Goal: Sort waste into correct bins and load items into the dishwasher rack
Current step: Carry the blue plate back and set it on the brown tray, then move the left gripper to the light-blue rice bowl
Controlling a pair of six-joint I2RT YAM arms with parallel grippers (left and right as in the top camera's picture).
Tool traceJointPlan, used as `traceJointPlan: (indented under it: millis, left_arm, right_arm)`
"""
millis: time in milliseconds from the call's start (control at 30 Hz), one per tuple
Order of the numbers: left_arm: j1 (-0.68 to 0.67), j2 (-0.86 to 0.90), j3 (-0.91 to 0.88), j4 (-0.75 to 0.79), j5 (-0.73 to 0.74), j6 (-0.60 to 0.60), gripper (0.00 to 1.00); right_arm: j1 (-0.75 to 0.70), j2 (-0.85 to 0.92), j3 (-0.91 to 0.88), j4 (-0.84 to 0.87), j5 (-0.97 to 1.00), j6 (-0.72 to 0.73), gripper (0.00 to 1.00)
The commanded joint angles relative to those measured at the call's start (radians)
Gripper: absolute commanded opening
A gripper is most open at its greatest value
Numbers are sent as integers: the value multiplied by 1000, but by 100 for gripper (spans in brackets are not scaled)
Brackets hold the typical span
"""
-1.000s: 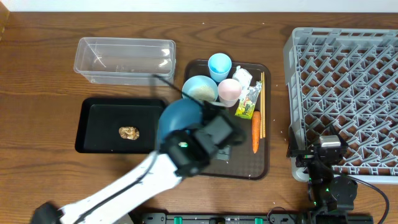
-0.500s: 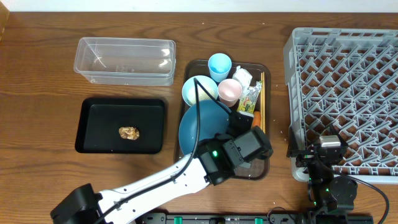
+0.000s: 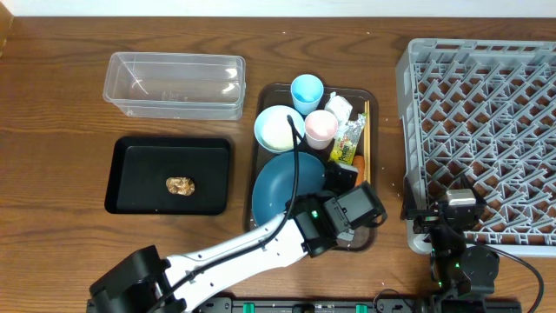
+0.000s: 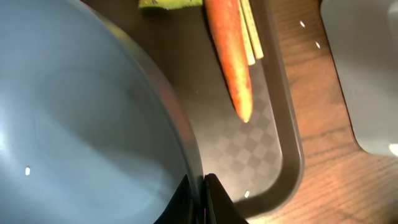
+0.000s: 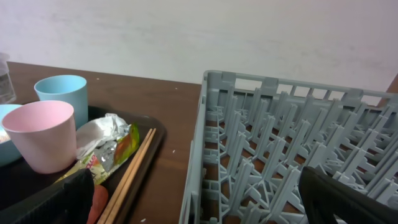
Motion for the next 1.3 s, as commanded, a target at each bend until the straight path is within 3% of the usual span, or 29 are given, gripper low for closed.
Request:
traceJointPlan:
  millis: [0, 300, 500, 833, 1133, 1267]
  left_arm:
    - [-14, -2, 16, -1, -2, -10, 6]
    - [-21, 11, 13, -32, -2, -9, 7]
    - [-21, 10, 14, -44, -5, -9, 28]
    - [-8, -18, 37, -78, -6, 42, 41]
    - [188, -63, 121, -179, -2, 134, 50]
    - [299, -63, 135, -148, -2, 196, 50]
  right_arm:
    - [-8, -5, -4, -2, 7, 9, 99]
    - [-8, -5, -4, -2, 7, 9, 99]
    - [-8, -5, -4, -2, 7, 9, 99]
    - [-8, -5, -4, -2, 7, 9, 99]
    - [-8, -5, -4, -2, 7, 9, 99]
    - [-8, -5, -4, -2, 7, 9, 99]
